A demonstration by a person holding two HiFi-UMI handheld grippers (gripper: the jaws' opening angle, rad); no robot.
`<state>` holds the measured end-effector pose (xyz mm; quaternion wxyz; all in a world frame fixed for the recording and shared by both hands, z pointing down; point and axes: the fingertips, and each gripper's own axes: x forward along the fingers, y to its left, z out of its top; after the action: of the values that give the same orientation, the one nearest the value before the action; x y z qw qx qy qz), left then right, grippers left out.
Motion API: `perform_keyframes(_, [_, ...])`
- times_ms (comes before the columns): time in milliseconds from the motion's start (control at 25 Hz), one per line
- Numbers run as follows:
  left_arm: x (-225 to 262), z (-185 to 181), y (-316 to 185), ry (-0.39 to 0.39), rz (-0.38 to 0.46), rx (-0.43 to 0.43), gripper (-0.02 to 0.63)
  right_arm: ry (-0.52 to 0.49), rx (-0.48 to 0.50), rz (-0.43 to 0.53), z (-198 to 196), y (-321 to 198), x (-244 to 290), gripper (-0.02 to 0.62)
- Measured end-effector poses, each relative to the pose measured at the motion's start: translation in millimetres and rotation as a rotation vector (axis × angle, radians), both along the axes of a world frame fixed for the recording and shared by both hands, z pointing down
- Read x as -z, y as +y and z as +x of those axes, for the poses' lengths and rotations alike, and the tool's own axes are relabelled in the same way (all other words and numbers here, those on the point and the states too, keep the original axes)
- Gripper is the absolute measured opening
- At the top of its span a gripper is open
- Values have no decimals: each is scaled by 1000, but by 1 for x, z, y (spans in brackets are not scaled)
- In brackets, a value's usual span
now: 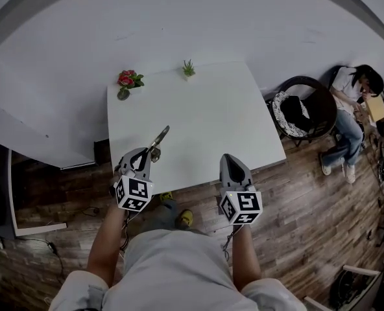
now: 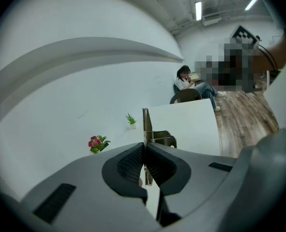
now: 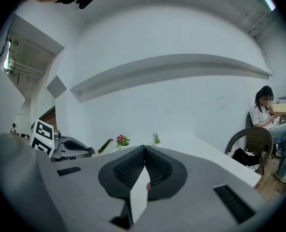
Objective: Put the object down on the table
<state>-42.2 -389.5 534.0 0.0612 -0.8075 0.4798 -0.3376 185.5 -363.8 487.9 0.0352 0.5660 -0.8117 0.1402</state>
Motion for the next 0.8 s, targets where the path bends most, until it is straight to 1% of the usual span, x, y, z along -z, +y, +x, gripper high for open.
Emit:
perform_keyframes(160, [-16, 7, -15, -99, -6, -48, 20, 4, -4, 1, 0, -7, -1, 9])
perform_keyframes(400, [-47, 8, -37, -267, -42, -122, 20, 5, 4, -9, -5, -16, -5, 9])
perform_keyframes(600, [-73, 7, -46, -332, -90, -146, 20, 8, -3, -21, -4, -20, -8, 9])
perform_keyframes(800, [-97, 5, -54, -445, -116, -173, 20, 13, -7, -22, -5, -22, -9, 9])
